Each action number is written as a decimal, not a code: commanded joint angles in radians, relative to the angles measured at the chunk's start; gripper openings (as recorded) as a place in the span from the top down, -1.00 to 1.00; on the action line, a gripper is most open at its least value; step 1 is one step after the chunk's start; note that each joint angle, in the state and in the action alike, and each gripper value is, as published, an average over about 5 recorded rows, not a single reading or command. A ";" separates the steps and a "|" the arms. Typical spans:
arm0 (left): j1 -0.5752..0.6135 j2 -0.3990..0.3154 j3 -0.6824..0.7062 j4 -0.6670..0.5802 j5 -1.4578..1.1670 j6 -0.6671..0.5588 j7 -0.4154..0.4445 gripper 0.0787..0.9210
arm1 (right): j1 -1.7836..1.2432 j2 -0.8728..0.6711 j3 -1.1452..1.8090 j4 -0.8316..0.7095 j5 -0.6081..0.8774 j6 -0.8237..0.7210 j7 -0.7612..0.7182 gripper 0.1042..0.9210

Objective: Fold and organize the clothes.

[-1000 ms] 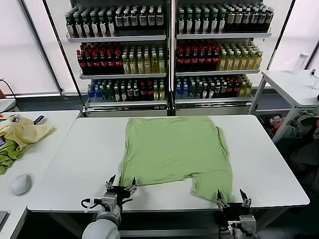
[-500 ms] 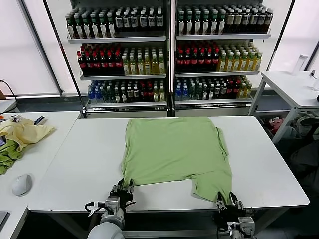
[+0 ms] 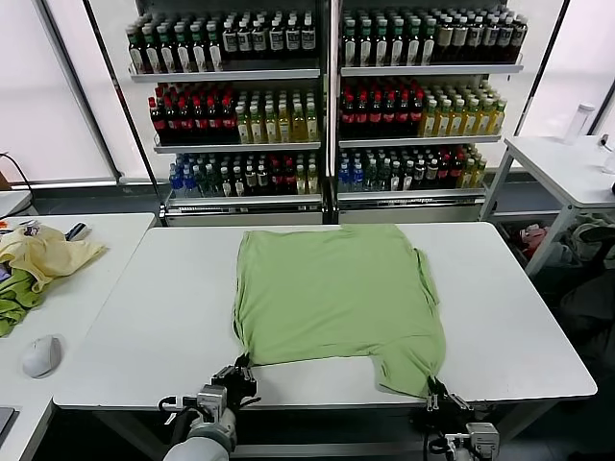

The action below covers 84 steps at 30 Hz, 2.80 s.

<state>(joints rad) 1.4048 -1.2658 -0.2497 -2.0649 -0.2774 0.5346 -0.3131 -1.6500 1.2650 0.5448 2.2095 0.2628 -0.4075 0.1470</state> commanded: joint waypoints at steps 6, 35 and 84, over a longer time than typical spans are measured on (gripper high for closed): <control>-0.015 0.065 -0.023 -0.085 -0.045 -0.041 0.001 0.94 | 0.055 -0.054 0.016 0.054 0.028 0.066 -0.008 0.95; -0.409 0.110 0.119 0.278 -0.047 -0.014 0.007 0.94 | 0.631 -0.221 -0.157 -0.417 0.094 0.021 0.012 0.95; -0.450 0.092 0.136 0.369 -0.132 0.048 -0.032 -0.63 | 0.634 -0.138 -0.191 -0.536 0.190 -0.128 0.016 -0.67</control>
<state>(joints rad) 0.9809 -1.1733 -0.1122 -1.7258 -0.3509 0.5651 -0.3370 -1.0154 1.1286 0.3429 1.6862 0.4111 -0.5060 0.1681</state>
